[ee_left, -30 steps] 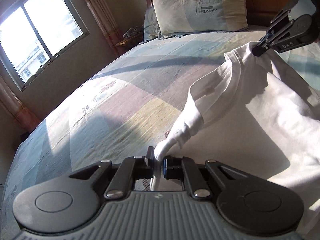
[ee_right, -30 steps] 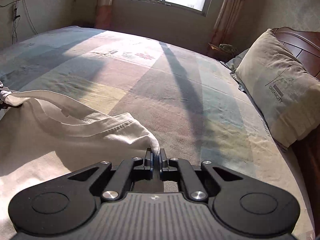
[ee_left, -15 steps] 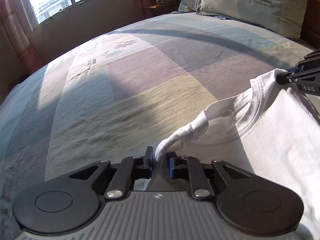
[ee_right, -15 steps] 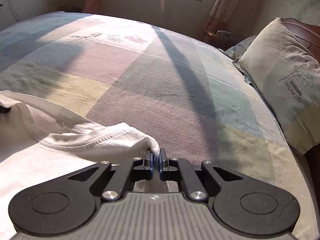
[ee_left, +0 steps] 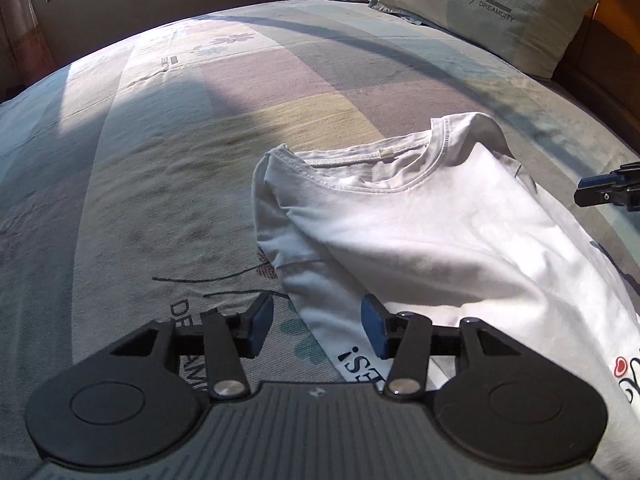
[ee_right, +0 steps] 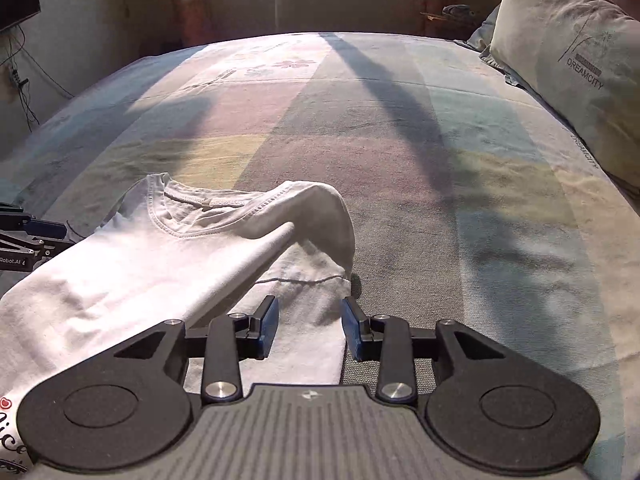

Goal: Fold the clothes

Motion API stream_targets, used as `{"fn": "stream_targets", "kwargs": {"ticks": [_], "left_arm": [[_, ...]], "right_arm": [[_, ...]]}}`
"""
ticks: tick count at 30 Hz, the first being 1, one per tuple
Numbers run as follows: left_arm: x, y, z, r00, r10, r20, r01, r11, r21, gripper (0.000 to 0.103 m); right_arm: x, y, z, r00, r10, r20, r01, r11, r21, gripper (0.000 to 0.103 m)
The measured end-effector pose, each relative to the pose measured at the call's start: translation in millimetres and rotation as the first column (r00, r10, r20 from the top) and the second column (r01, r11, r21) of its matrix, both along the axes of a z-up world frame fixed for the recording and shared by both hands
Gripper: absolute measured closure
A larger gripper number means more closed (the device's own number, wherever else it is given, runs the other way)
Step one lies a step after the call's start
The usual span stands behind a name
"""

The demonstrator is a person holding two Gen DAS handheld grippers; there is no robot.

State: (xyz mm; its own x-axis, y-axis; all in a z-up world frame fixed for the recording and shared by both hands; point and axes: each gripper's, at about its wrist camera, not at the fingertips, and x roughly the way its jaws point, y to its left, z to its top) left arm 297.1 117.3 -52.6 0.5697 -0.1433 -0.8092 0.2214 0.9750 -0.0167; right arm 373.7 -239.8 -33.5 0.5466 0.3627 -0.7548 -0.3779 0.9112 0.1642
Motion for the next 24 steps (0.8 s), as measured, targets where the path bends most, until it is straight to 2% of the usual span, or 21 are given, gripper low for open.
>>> {"fn": "stream_targets", "kwargs": {"ticks": [1, 2, 5, 7, 9, 13, 19, 24], "left_arm": [[-15.6, -1.1, 0.1, 1.0, -0.011, -0.013, 0.011, 1.0, -0.015, 0.039], [-30.1, -2.5, 0.3, 1.0, -0.019, -0.017, 0.019, 0.999, -0.026, 0.038], [-70.9, -5.7, 1.6, 0.999, -0.026, -0.019, 0.025, 0.998, -0.052, 0.037], [-93.5, -5.8, 3.8, 1.0, -0.008, -0.007, 0.007, 0.998, -0.062, 0.037], [-112.6, -5.3, 6.0, 1.0, 0.011, 0.0, -0.011, 0.997, -0.081, 0.032], [-137.1, -7.7, 7.5, 1.0, 0.025, -0.005, -0.025, 0.992, -0.124, 0.031], [-156.5, -16.7, 4.3, 0.999, 0.037, 0.008, -0.036, 0.99, -0.134, 0.03], [-173.7, -31.4, -2.3, 0.999, 0.029, 0.015, -0.027, 0.994, -0.107, 0.03]], "right_arm": [[-11.2, -9.8, -3.2, 0.999, -0.015, -0.034, 0.016, 0.999, 0.032, 0.062], [-20.4, -16.8, -7.6, 0.997, -0.023, -0.069, 0.027, 0.998, 0.059, 0.061], [-44.6, -33.9, -25.0, 0.982, -0.035, -0.187, 0.065, 0.986, 0.152, 0.06], [-57.7, -38.6, -33.8, 0.973, -0.04, -0.229, 0.083, 0.98, 0.181, 0.06], [-68.2, -44.1, -40.3, 0.967, -0.055, -0.249, 0.113, 0.967, 0.226, 0.057], [-77.0, -52.3, -49.4, 0.955, -0.089, -0.284, 0.18, 0.933, 0.312, 0.052], [-93.5, -59.4, -54.5, 0.944, -0.097, -0.316, 0.222, 0.894, 0.389, 0.05], [-136.2, -79.2, -64.2, 0.925, -0.108, -0.364, 0.286, 0.83, 0.479, 0.05]]}}
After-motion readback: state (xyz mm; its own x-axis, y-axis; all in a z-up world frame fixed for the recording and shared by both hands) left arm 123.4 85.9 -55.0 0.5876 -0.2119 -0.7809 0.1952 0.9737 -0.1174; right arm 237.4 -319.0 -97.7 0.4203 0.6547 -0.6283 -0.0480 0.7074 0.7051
